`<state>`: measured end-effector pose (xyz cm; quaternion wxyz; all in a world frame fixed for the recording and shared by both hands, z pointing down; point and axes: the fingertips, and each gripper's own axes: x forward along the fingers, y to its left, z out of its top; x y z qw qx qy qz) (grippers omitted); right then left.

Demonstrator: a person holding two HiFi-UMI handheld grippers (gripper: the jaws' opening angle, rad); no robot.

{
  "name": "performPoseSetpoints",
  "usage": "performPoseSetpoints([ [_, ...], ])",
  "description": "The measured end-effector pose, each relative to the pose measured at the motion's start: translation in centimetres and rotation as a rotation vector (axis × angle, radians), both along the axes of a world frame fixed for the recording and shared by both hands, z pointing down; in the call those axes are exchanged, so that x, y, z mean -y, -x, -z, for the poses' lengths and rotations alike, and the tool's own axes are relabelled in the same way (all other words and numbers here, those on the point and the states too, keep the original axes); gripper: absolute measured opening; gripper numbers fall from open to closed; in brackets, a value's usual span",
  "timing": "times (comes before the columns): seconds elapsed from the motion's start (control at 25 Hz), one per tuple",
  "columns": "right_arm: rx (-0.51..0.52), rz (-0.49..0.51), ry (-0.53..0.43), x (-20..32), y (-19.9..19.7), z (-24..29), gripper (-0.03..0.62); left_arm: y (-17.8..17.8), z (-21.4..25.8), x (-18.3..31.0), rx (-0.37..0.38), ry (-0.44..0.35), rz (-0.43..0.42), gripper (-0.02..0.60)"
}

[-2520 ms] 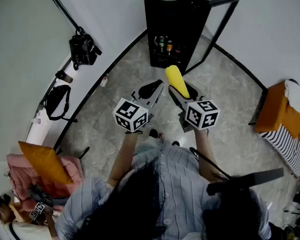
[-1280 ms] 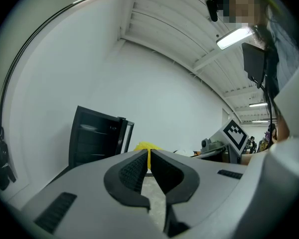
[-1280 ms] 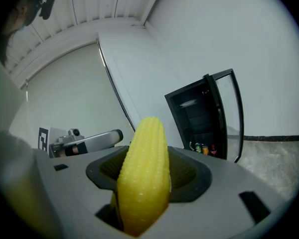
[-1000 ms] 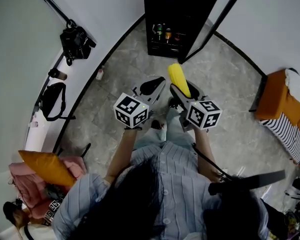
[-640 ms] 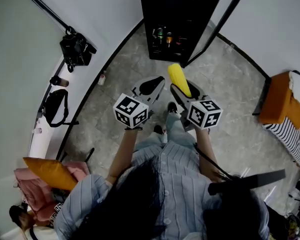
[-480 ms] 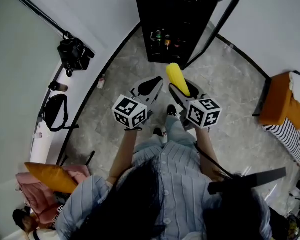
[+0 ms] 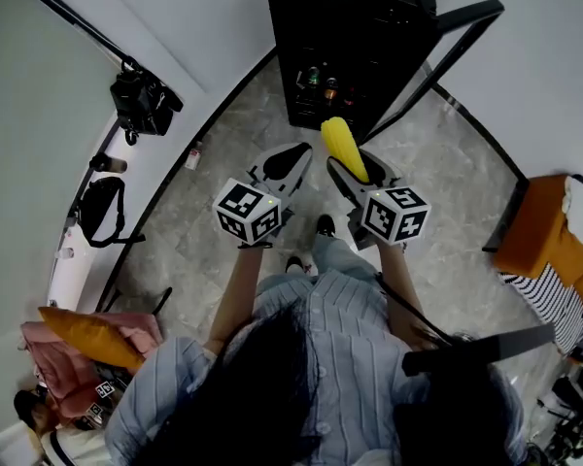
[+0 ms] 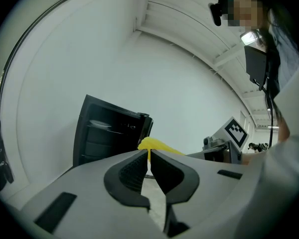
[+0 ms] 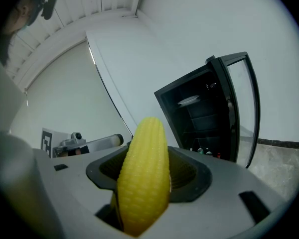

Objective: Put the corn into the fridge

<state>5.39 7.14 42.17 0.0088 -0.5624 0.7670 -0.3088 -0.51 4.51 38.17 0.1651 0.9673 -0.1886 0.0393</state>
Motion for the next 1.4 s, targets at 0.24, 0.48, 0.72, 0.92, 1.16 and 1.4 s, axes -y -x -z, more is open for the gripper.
performPoseSetpoints([
  [0.24,0.008,0.035,-0.008,3.6,-1.9,0.2,0.250,-1.3,0.3,2.6,0.014,-0.008,0.040,0.008],
  [0.48,0.024,0.074,-0.026,6.4,-2.6,0.2,0.250,-2.1,0.7,5.0,0.031,-0.036,0.095,0.008],
  [0.72,0.022,0.094,-0.031,7.4,-3.5,0.1,0.250,-3.9,0.4,5.2,0.050,-0.050,0.090,0.008],
  [0.92,0.030,0.079,-0.027,7.8,-5.2,-0.2,0.250,-4.7,0.3,5.3,0.061,-0.053,0.092,0.008],
  [1.16,0.050,0.074,-0.006,7.3,-5.6,-1.1,0.250,-4.4,-0.4,4.8,0.082,-0.037,0.109,0.008],
  [1.4,0.066,0.084,0.018,6.5,-5.2,-2.4,0.250,-4.4,-1.4,4.2,0.101,-0.022,0.106,0.008],
])
